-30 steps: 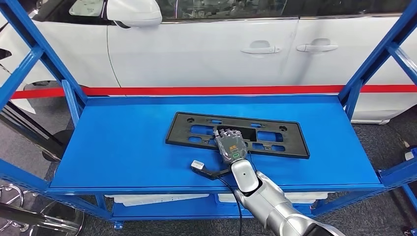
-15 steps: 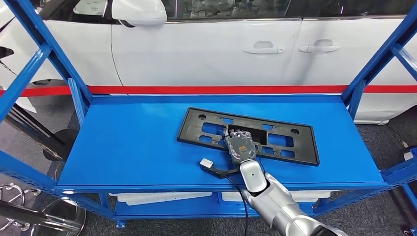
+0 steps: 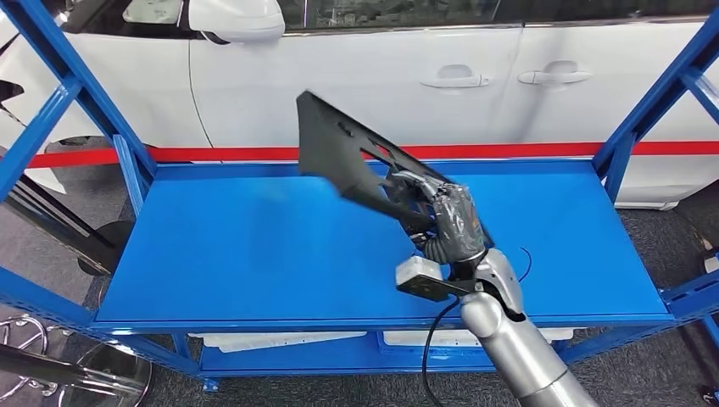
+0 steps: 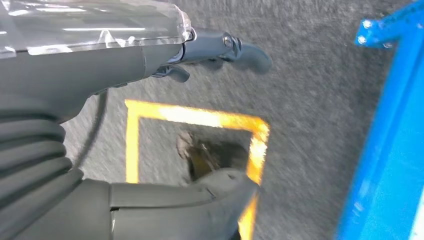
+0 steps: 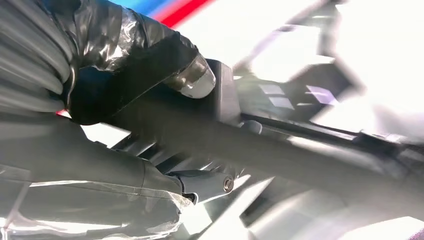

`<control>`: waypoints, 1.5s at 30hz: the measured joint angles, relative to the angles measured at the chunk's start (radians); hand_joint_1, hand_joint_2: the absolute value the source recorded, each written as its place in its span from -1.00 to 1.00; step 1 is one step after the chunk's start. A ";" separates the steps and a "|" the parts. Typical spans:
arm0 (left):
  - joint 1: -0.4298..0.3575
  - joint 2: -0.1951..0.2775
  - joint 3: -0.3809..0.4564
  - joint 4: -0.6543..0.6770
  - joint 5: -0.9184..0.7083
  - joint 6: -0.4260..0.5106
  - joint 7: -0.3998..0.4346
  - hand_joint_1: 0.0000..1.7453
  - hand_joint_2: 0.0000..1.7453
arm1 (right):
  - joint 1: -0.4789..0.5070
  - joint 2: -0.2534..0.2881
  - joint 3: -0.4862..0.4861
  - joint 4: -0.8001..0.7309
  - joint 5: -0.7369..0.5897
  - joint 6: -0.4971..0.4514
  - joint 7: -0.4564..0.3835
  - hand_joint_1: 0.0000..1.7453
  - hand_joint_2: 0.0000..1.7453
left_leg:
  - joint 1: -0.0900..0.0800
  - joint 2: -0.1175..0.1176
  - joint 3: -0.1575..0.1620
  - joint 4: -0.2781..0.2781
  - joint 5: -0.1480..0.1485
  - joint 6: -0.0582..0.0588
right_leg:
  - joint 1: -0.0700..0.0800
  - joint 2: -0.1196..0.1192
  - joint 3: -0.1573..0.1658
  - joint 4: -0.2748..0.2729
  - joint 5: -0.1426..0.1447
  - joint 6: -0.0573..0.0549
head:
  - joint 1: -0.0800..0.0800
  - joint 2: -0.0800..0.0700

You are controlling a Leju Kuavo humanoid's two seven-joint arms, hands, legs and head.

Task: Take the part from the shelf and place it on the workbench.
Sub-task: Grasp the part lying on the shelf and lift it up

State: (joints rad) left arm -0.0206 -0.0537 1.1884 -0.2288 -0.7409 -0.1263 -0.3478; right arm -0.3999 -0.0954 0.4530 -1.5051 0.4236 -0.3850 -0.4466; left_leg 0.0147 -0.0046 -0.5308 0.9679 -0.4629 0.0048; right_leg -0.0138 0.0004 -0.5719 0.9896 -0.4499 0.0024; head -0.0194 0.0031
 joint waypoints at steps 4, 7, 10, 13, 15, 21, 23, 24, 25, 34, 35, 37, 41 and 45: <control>-0.007 -0.003 0.031 0.000 0.016 0.040 -0.038 -1.00 1.00 | 0.063 -0.009 -0.004 -0.268 -0.242 0.126 -0.133 1.00 1.00 | 0.006 0.002 -0.055 0.128 -0.084 -0.018 | -0.001 -0.004 0.002 -0.004 -0.001 -0.022 | 0.000 0.000; -0.010 -0.004 0.038 0.000 -0.006 0.063 -0.045 -1.00 1.00 | 0.101 -0.009 -0.004 -0.418 -0.381 0.221 -0.190 1.00 1.00 | 0.006 0.002 -0.135 0.297 -0.143 -0.021 | 0.005 -0.006 0.005 -0.002 -0.005 -0.030 | 0.000 0.000; -0.010 -0.003 0.038 0.000 -0.017 0.056 -0.057 -1.00 1.00 | 0.124 -0.009 -0.004 -0.526 -0.467 0.314 -0.204 1.00 1.00 | 0.002 0.001 -0.084 0.182 -0.054 -0.005 | 0.010 -0.003 0.015 -0.001 -0.011 -0.033 | 0.000 0.000; -0.016 0.001 0.039 0.001 -0.021 0.044 -0.072 -1.00 1.00 | 0.139 -0.008 -0.002 -0.593 -0.588 0.446 -0.191 1.00 1.00 | -0.011 0.002 -0.009 0.020 0.002 0.023 | 0.014 0.000 0.020 -0.001 -0.014 -0.026 | 0.000 0.000; -0.019 0.003 0.042 0.001 -0.015 0.042 -0.071 -1.00 1.00 | 0.143 -0.008 0.007 -0.619 -0.744 0.576 -0.142 1.00 1.00 | -0.014 0.001 -0.002 0.002 0.005 0.030 | 0.012 0.000 0.018 -0.004 -0.009 -0.014 | 0.000 0.000; -0.030 -0.005 0.062 0.001 0.005 0.047 0.004 -1.00 1.00 | 0.187 -0.008 0.042 -0.580 -1.026 0.876 0.006 1.00 1.00 | -0.002 0.006 -0.014 -0.019 0.036 0.040 | 0.003 0.000 -0.068 0.215 -0.153 0.013 | 0.000 0.000; -0.031 -0.008 0.067 0.002 0.002 0.057 0.068 -1.00 1.00 | 0.204 -0.010 0.057 -0.533 -0.984 0.909 0.026 1.00 1.00 | -0.002 0.006 -0.024 -0.010 0.038 0.037 | -0.003 0.000 -0.079 0.264 -0.162 0.020 | 0.000 0.000; -0.031 -0.011 0.069 0.003 0.001 0.063 0.100 -1.00 1.00 | 0.210 -0.012 0.067 -0.505 -0.952 0.920 0.029 1.00 1.00 | -0.001 0.006 -0.029 -0.006 0.039 0.036 | -0.007 0.000 -0.054 0.227 -0.138 0.023 | 0.000 0.000; -0.032 -0.014 0.071 0.003 -0.001 0.067 0.124 -1.00 1.00 | 0.215 -0.014 0.077 -0.478 -0.924 0.927 0.029 1.00 1.00 | 0.001 0.006 -0.032 -0.002 0.040 0.033 | -0.010 0.000 -0.014 0.159 -0.105 0.025 | 0.000 0.000; -0.033 -0.028 0.083 0.004 -0.014 0.086 0.232 -1.00 1.00 | 0.207 -0.026 0.135 -0.385 -0.777 0.904 -0.011 1.00 1.00 | 0.008 0.002 -0.094 0.102 -0.031 -0.018 | -0.005 -0.001 0.026 0.000 -0.015 -0.027 | 0.000 0.000; -0.032 -0.029 0.083 0.004 -0.016 0.087 0.237 -1.00 1.00 | 0.204 -0.029 0.140 -0.383 -0.764 0.899 -0.018 1.00 1.00 | 0.008 0.002 -0.118 0.169 -0.080 -0.021 | -0.003 -0.003 0.015 0.002 -0.008 -0.031 | 0.000 0.000; -0.032 -0.031 0.084 0.004 -0.021 0.087 0.239 -1.00 1.00 | 0.200 -0.037 0.147 -0.383 -0.752 0.888 -0.024 1.00 1.00 | 0.007 0.002 -0.148 0.288 -0.147 -0.022 | 0.003 -0.006 -0.008 0.006 0.005 -0.033 | 0.000 0.000; -0.030 -0.031 0.083 0.004 -0.025 0.087 0.238 -1.00 1.00 | 0.199 -0.042 0.150 -0.383 -0.746 0.877 -0.025 1.00 1.00 | 0.007 0.002 -0.148 0.328 -0.163 -0.022 | 0.006 -0.007 -0.023 0.009 0.014 -0.033 | 0.000 0.000; -0.030 -0.031 0.083 0.004 -0.025 0.086 0.237 -1.00 1.00 | 0.199 -0.043 0.151 -0.383 -0.745 0.875 -0.025 1.00 1.00 | 0.007 0.002 -0.141 0.322 -0.160 -0.021 | 0.007 -0.007 -0.025 0.009 0.016 -0.033 | 0.000 0.000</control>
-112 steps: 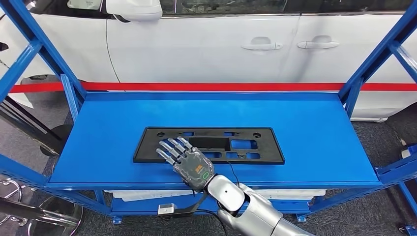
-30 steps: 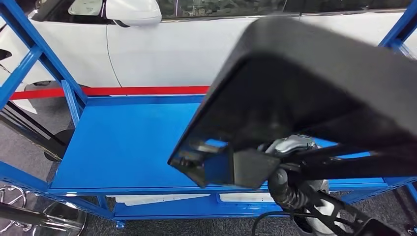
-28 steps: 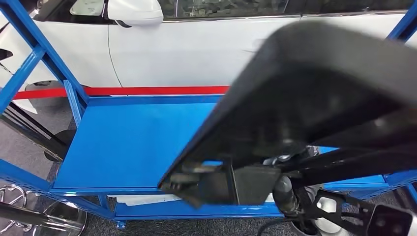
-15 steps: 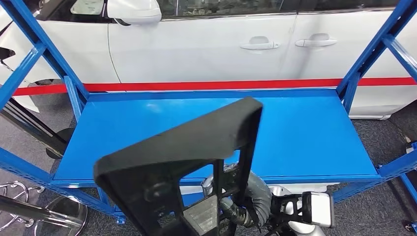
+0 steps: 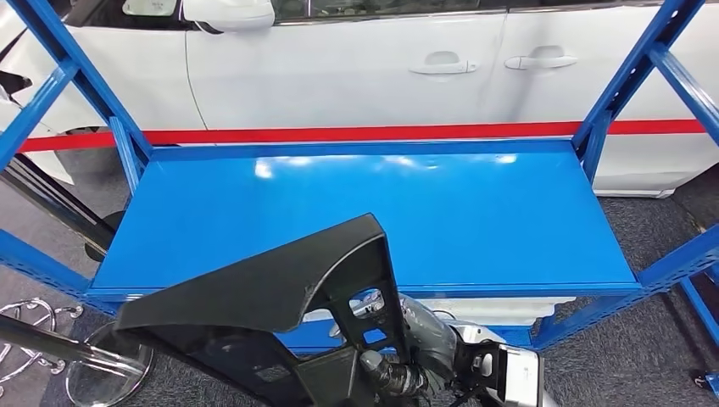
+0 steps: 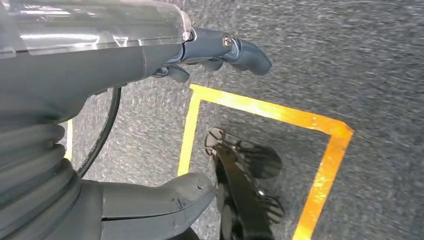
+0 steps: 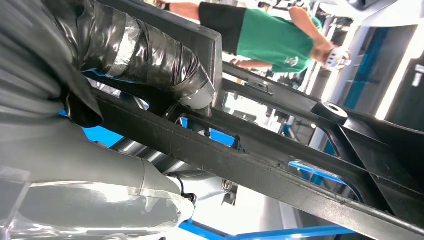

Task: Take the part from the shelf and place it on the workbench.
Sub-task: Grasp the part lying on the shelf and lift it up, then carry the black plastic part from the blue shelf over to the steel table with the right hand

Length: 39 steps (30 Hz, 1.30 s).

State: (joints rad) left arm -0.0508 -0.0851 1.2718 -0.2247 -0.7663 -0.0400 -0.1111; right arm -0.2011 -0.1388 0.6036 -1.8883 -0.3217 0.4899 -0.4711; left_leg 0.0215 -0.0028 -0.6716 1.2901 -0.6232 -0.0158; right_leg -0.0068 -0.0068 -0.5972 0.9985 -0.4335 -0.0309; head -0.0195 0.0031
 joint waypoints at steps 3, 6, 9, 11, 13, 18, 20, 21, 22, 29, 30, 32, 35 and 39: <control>0.000 0.000 0.000 0.000 -0.005 -0.003 -0.005 -1.00 1.00 | -0.001 -0.005 0.001 -0.001 0.007 -0.014 -0.002 1.00 1.00 | -0.003 0.000 0.068 -0.088 0.035 0.010 | 0.003 0.000 -0.011 0.000 0.010 0.001 | 0.000 0.000; -0.005 0.003 -0.001 0.000 -0.024 -0.012 -0.025 -1.00 1.00 | -0.003 -0.024 0.001 -0.023 0.043 -0.058 -0.025 1.00 1.00 | -0.016 0.006 0.199 -0.321 0.121 0.049 | 0.002 -0.001 -0.036 0.015 0.015 0.028 | 0.000 0.000; -0.006 0.004 -0.001 0.000 -0.029 -0.016 -0.030 -1.00 1.00 | -0.001 -0.038 0.001 -0.035 0.054 -0.072 -0.034 1.00 1.00 | -0.018 0.014 0.170 -0.354 0.172 0.072 | -0.003 0.003 -0.095 0.180 -0.122 0.054 | 0.000 0.000; -0.006 0.004 -0.001 0.000 -0.029 -0.016 -0.030 -1.00 1.00 | 0.001 -0.043 0.001 -0.035 0.054 -0.072 -0.034 1.00 1.00 | -0.019 0.015 0.141 -0.348 0.189 0.070 | -0.006 0.003 -0.107 0.279 -0.154 0.061 | 0.000 0.000; -0.006 0.004 -0.001 0.000 -0.029 -0.016 -0.030 -1.00 1.00 | 0.002 -0.046 0.001 -0.035 0.054 -0.073 -0.034 1.00 1.00 | -0.018 0.015 0.117 -0.342 0.203 0.065 | -0.008 0.003 -0.048 0.237 -0.109 0.063 | 0.000 0.000; -0.006 0.003 -0.001 0.001 -0.029 -0.017 -0.031 -1.00 1.00 | -0.001 -0.048 0.001 -0.041 0.054 -0.073 -0.035 1.00 1.00 | -0.020 0.014 0.088 -0.335 0.234 0.040 | -0.001 0.006 0.140 -0.045 -0.075 0.046 | 0.000 0.000; -0.006 0.004 -0.001 0.001 -0.030 -0.018 -0.032 -1.00 1.00 | -0.001 -0.049 0.002 -0.041 0.058 -0.076 -0.037 1.00 1.00 | -0.020 0.013 0.078 -0.330 0.235 0.028 | -0.003 0.004 0.130 -0.052 -0.067 0.032 | 0.000 0.000; -0.005 0.004 -0.001 0.001 -0.033 -0.020 -0.034 -1.00 1.00 | -0.001 -0.048 0.002 -0.043 0.072 -0.090 -0.049 1.00 1.00 | -0.018 0.012 0.068 -0.312 0.216 0.022 | -0.005 0.003 0.123 -0.053 -0.059 0.024 | 0.000 0.000; -0.005 0.004 -0.002 0.001 -0.040 -0.023 -0.040 -1.00 1.00 | 0.001 -0.046 0.000 -0.047 0.101 -0.123 -0.073 1.00 1.00 | -0.017 0.011 0.052 -0.274 0.179 0.017 | -0.007 0.001 0.114 -0.053 -0.051 0.015 | 0.000 0.000; -0.008 0.018 -0.029 0.002 -0.095 -0.043 -0.061 -1.00 1.00 | -0.007 0.011 0.002 -0.170 0.302 -0.472 -0.116 1.00 1.00 | -0.012 -0.001 0.071 -0.098 0.088 0.018 | -0.001 0.012 0.043 -0.027 -0.014 0.008 | -0.001 0.000; -0.008 0.023 -0.031 0.002 -0.098 -0.044 -0.061 -1.00 1.00 | -0.009 0.011 0.003 -0.178 0.304 -0.479 -0.116 1.00 1.00 | -0.014 -0.019 0.122 -0.173 0.112 0.028 | 0.000 0.017 0.037 -0.027 -0.009 0.010 | -0.001 0.000; -0.007 0.029 -0.036 0.002 -0.102 -0.046 -0.064 -1.00 1.00 | -0.016 0.011 0.006 -0.189 0.303 -0.483 -0.121 1.00 1.00 | -0.016 -0.053 0.204 -0.306 0.129 0.043 | 0.000 0.031 0.027 -0.025 0.005 0.018 | -0.001 0.000; -0.008 0.030 -0.039 0.002 -0.103 -0.048 -0.072 -1.00 1.00 | -0.022 0.008 0.009 -0.192 0.301 -0.490 -0.126 1.00 1.00 | -0.017 -0.049 0.225 -0.356 0.130 0.047 | -0.005 0.054 0.009 -0.024 0.023 0.037 | -0.001 0.000; -0.012 0.029 -0.046 0.003 -0.103 -0.052 -0.080 -1.00 1.00 | -0.024 0.000 0.014 -0.198 0.299 -0.490 -0.126 1.00 1.00 | -0.012 -0.006 0.196 -0.362 0.154 0.063 | -0.003 0.028 -0.050 0.106 -0.092 0.052 | 0.002 0.000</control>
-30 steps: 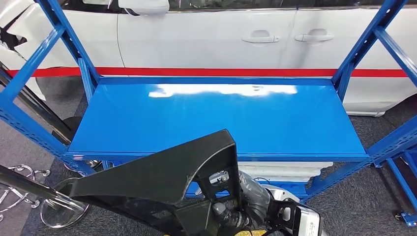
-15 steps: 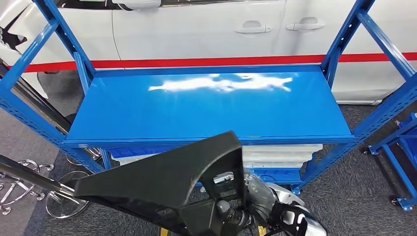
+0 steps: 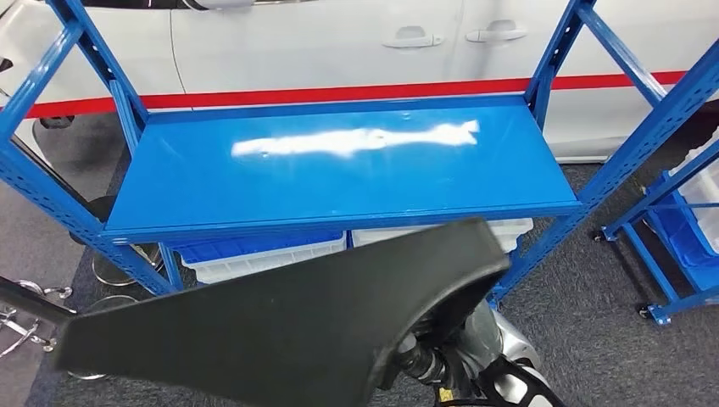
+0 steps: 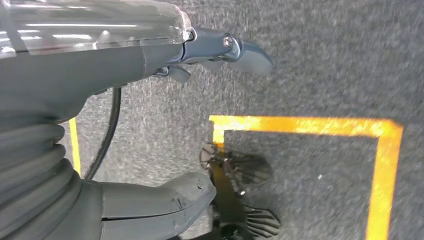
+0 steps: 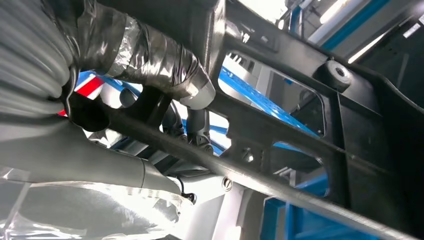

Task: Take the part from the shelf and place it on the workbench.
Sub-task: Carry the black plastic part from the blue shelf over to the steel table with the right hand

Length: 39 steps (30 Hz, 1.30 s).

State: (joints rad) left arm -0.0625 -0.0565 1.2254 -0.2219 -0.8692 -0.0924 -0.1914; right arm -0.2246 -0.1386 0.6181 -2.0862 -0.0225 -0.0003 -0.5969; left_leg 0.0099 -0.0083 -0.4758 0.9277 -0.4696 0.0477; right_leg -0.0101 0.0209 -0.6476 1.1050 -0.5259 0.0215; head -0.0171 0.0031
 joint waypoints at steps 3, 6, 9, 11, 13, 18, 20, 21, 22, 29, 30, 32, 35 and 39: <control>0.000 0.000 -0.002 0.000 0.000 -0.002 -0.001 -1.00 1.00 | 0.008 -0.006 0.005 0.000 0.006 -0.001 0.001 1.00 1.00 | -0.002 0.021 -0.037 0.019 0.010 0.000 | -0.003 -0.012 -0.038 0.167 -0.060 0.007 | 0.001 0.000; -0.001 0.000 -0.003 0.000 -0.001 -0.001 -0.001 -1.00 1.00 | 0.017 -0.013 0.006 0.000 0.005 -0.002 -0.002 1.00 1.00 | -0.002 0.029 -0.065 0.033 0.024 -0.007 | -0.004 -0.015 0.054 0.077 0.028 0.004 | 0.001 0.000; -0.001 -0.001 -0.004 0.001 -0.006 0.001 0.000 -1.00 1.00 | 0.025 -0.017 0.007 -0.002 -0.005 0.000 -0.005 1.00 1.00 | -0.004 0.029 -0.079 0.040 0.038 -0.021 | 0.004 -0.015 0.169 -0.104 0.027 -0.013 | 0.001 0.000; 0.000 -0.001 -0.004 0.001 -0.011 0.002 0.001 -1.00 1.00 | 0.030 -0.019 0.007 -0.004 -0.019 0.010 -0.005 1.00 1.00 | -0.004 0.029 -0.088 0.041 0.051 -0.034 | 0.006 -0.016 0.176 -0.134 0.021 -0.022 | 0.001 0.000; 0.001 -0.001 -0.004 0.001 -0.015 0.002 0.001 -1.00 1.00 | 0.034 -0.021 0.007 -0.003 -0.039 0.031 -0.003 1.00 1.00 | -0.003 0.024 -0.104 0.061 0.025 -0.046 | 0.001 -0.020 0.163 -0.140 0.032 -0.035 | 0.000 0.000; 0.002 0.000 -0.004 0.001 -0.022 0.002 0.000 -1.00 1.00 | 0.041 -0.021 0.007 -0.001 -0.071 0.074 0.001 1.00 1.00 | 0.002 0.018 -0.176 0.327 -0.145 -0.060 | 0.003 -0.026 0.095 -0.117 0.065 -0.055 | 0.000 0.000; 0.002 0.001 -0.005 0.001 -0.024 0.002 0.000 -1.00 1.00 | 0.044 -0.021 0.007 0.000 -0.076 0.080 0.001 1.00 1.00 | 0.001 0.017 -0.141 0.320 -0.100 -0.057 | 0.004 -0.026 0.065 -0.105 0.080 -0.054 | 0.000 0.000; 0.002 0.001 -0.005 0.001 -0.024 0.002 0.000 -1.00 1.00 | 0.046 -0.022 0.007 0.000 -0.079 0.083 0.001 1.00 1.00 | 0.000 0.016 -0.099 0.267 -0.070 -0.052 | 0.004 -0.026 0.053 -0.102 0.088 -0.052 | 0.000 0.000; 0.001 0.003 -0.005 0.001 -0.026 0.002 0.000 -1.00 1.00 | 0.047 -0.022 0.007 0.000 -0.082 0.087 0.001 1.00 1.00 | -0.002 0.014 -0.046 0.194 -0.053 -0.045 | 0.005 -0.025 0.045 -0.101 0.097 -0.049 | 0.000 0.000; -0.001 0.010 -0.006 0.002 -0.031 0.002 0.001 -1.00 1.00 | 0.058 -0.023 0.007 -0.001 -0.091 0.093 -0.001 1.00 1.00 | -0.007 0.019 0.030 0.003 -0.027 -0.009 | 0.001 -0.023 0.008 -0.074 0.089 -0.011 | 0.000 0.000; -0.001 0.010 -0.006 0.002 -0.031 0.002 0.002 -1.00 1.00 | 0.062 -0.023 0.007 -0.001 -0.091 0.093 -0.002 1.00 1.00 | -0.005 0.022 0.015 0.004 -0.015 -0.004 | 0.000 -0.021 -0.007 -0.028 0.036 -0.007 | 0.000 0.000; -0.001 0.010 -0.006 0.002 -0.031 0.002 0.003 -1.00 1.00 | 0.071 -0.023 0.007 -0.001 -0.092 0.092 -0.005 1.00 1.00 | -0.006 0.025 -0.021 0.015 0.007 0.000 | -0.003 -0.021 -0.035 0.100 -0.060 0.002 | 0.000 0.000; 0.000 0.010 -0.006 0.002 -0.032 0.006 0.005 -1.00 1.00 | 0.086 -0.024 0.007 -0.001 -0.091 0.092 -0.014 1.00 1.00 | -0.006 0.029 -0.083 0.039 0.036 -0.005 | -0.006 -0.021 -0.015 0.187 -0.028 0.010 | 0.000 0.000; 0.000 0.012 -0.006 0.002 -0.033 0.008 0.010 -1.00 1.00 | 0.099 -0.024 0.007 -0.003 -0.086 0.092 -0.028 1.00 1.00 | -0.007 0.027 -0.124 0.055 0.069 -0.024 | -0.008 -0.021 0.187 -0.063 -0.001 0.003 | 0.000 0.000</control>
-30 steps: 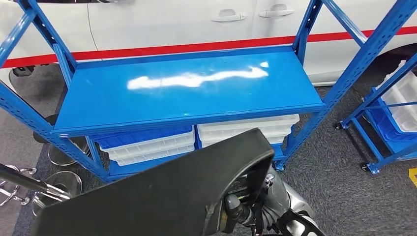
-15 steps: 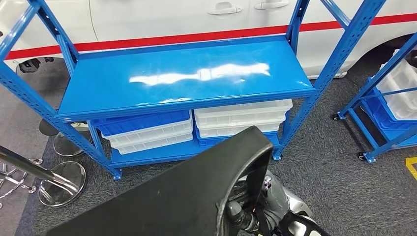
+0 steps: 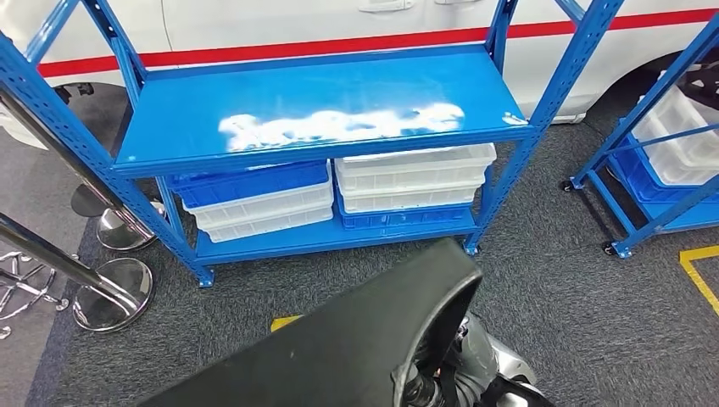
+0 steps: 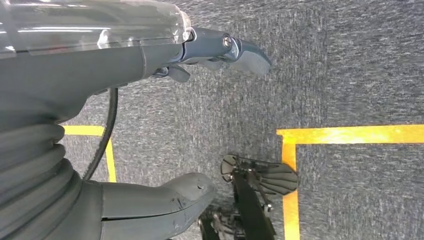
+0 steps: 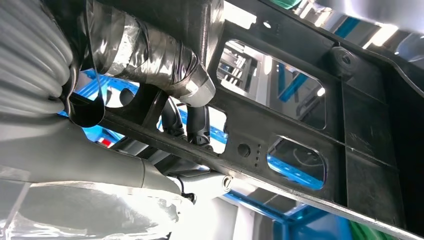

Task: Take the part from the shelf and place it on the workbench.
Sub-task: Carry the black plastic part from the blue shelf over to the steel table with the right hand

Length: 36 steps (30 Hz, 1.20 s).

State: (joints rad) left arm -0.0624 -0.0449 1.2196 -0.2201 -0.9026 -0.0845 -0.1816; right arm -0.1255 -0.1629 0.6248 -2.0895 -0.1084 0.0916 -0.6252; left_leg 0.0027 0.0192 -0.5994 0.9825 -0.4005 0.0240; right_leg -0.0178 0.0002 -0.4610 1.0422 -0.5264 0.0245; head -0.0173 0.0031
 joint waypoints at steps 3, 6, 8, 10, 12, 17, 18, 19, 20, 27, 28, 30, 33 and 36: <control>0.000 0.003 0.000 0.000 0.000 0.000 0.001 -1.00 1.00 | 0.007 0.000 0.000 -0.003 0.001 0.000 -0.007 1.00 1.00 | 0.001 -0.002 -0.014 0.000 0.027 -0.017 | 0.006 0.000 0.027 -0.074 -0.016 -0.023 | 0.000 0.000; 0.006 0.004 0.000 0.001 -0.001 0.001 0.003 -1.00 1.00 | 0.012 -0.001 0.000 -0.004 0.002 0.000 -0.008 1.00 1.00 | 0.008 -0.007 -0.048 0.068 -0.065 -0.034 | 0.005 -0.005 -0.015 -0.070 0.017 -0.056 | 0.000 0.000; 0.007 0.004 0.000 0.001 -0.001 0.003 0.004 -1.00 1.00 | 0.016 -0.001 0.000 -0.004 0.004 0.001 -0.009 1.00 1.00 | 0.010 -0.009 -0.073 0.188 -0.173 -0.041 | 0.009 -0.006 -0.049 -0.066 0.043 -0.064 | 0.000 0.000; 0.005 0.004 0.000 0.001 -0.004 0.003 0.004 -1.00 1.00 | 0.019 -0.001 -0.001 -0.004 0.009 0.003 -0.011 1.00 1.00 | 0.010 -0.010 -0.075 0.288 -0.194 -0.043 | 0.013 -0.008 -0.087 -0.058 0.066 -0.064 | 0.000 0.000; 0.005 0.005 0.000 0.001 -0.007 0.003 0.004 -1.00 1.00 | 0.021 -0.001 -0.003 -0.004 0.015 0.007 -0.014 1.00 1.00 | 0.008 -0.010 -0.027 0.280 -0.133 -0.036 | 0.016 -0.007 -0.127 -0.046 0.088 -0.063 | 0.000 0.000; -0.002 0.015 0.000 0.002 -0.012 0.002 0.003 -1.00 1.00 | 0.022 -0.001 -0.010 -0.012 0.037 0.011 -0.025 1.00 1.00 | -0.009 -0.015 0.203 -0.038 -0.147 -0.002 | 0.018 -0.008 -0.167 -0.036 0.132 -0.045 | 0.000 0.000; -0.003 0.016 0.000 0.002 -0.013 0.004 0.007 -1.00 1.00 | 0.023 -0.002 -0.013 -0.013 0.043 0.009 -0.026 1.00 1.00 | -0.009 -0.015 0.204 -0.056 -0.146 0.001 | 0.018 -0.009 -0.169 -0.040 0.142 -0.038 | 0.000 0.000; -0.002 0.017 0.000 0.002 -0.015 0.007 0.016 -1.00 1.00 | 0.023 -0.003 -0.017 -0.014 0.049 0.007 -0.027 1.00 1.00 | -0.008 -0.013 0.199 -0.062 -0.138 0.004 | 0.016 -0.008 -0.173 -0.040 0.145 -0.032 | 0.000 0.000; -0.001 0.018 0.000 0.002 -0.017 0.014 0.035 -1.00 1.00 | 0.023 -0.004 -0.021 -0.015 0.054 0.005 -0.027 1.00 1.00 | -0.005 -0.011 0.191 -0.068 -0.127 0.010 | 0.016 -0.007 -0.179 -0.030 0.128 -0.026 | 0.000 0.000; 0.002 0.042 0.011 0.002 -0.007 0.082 0.144 -1.00 1.00 | 0.021 -0.026 -0.035 -0.018 0.136 -0.003 -0.007 1.00 1.00 | 0.000 0.002 0.098 -0.037 -0.070 0.017 | 0.002 -0.005 -0.220 0.237 0.010 0.003 | 0.000 0.000; 0.003 0.047 0.014 0.002 -0.005 0.085 0.146 -1.00 1.00 | 0.020 -0.029 -0.035 -0.018 0.140 -0.003 -0.006 1.00 1.00 | 0.001 0.005 0.087 -0.027 -0.068 0.015 | 0.000 -0.013 -0.177 0.185 0.037 0.004 | 0.000 0.000; 0.005 0.056 0.020 0.002 -0.001 0.099 0.151 -1.00 1.00 | 0.013 -0.036 -0.036 -0.018 0.142 -0.002 -0.005 1.00 1.00 | -0.003 0.013 0.072 -0.012 -0.066 0.008 | 0.003 -0.040 -0.087 0.050 0.044 0.000 | 0.000 0.000; 0.006 0.067 0.027 0.002 -0.001 0.135 0.153 -1.00 1.00 | -0.008 -0.056 -0.046 -0.017 0.124 0.016 0.005 1.00 1.00 | -0.007 0.032 0.063 -0.004 -0.059 -0.009 | 0.011 -0.041 -0.051 -0.034 0.020 -0.025 | 0.000 0.000; 0.002 0.076 0.027 0.002 -0.001 0.156 0.145 -1.00 1.00 | -0.030 -0.071 -0.056 -0.014 0.106 0.040 0.019 1.00 1.00 | -0.002 0.023 0.039 0.041 -0.096 -0.027 | 0.007 -0.019 -0.062 -0.047 0.032 -0.056 | 0.000 0.000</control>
State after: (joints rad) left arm -0.0609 0.0310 1.2464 -0.2182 -0.9037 0.0711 -0.0365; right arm -0.1552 -0.2343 0.5683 -2.1032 -0.0021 0.1315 -0.6059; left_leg 0.0011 0.0426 -0.5602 1.0236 -0.4964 -0.0027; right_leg -0.0106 -0.0183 -0.5230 0.9948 -0.4939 -0.0313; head -0.0175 0.0031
